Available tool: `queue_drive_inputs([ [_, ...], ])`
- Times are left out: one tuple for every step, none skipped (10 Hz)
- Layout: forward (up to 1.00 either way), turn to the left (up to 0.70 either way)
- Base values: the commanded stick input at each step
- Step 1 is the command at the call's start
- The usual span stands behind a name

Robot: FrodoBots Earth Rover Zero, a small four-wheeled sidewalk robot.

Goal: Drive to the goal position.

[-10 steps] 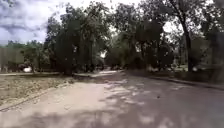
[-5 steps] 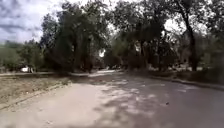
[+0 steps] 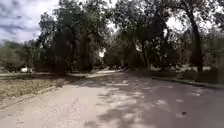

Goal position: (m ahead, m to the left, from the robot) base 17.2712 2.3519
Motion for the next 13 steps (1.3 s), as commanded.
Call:
queue_drive_inputs([
  [0.85,0.0],
  [0.85,0.0],
  [0.85,0.0],
  [0.85,0.0],
  [0.85,0.0],
  [0.85,0.0],
  [0.85,0.0],
  [0.85,0.0],
  [0.85,0.0],
  [0.85,0.0],
  [0.85,0.0],
  [0.85,0.0],
  [0.85,0.0],
])
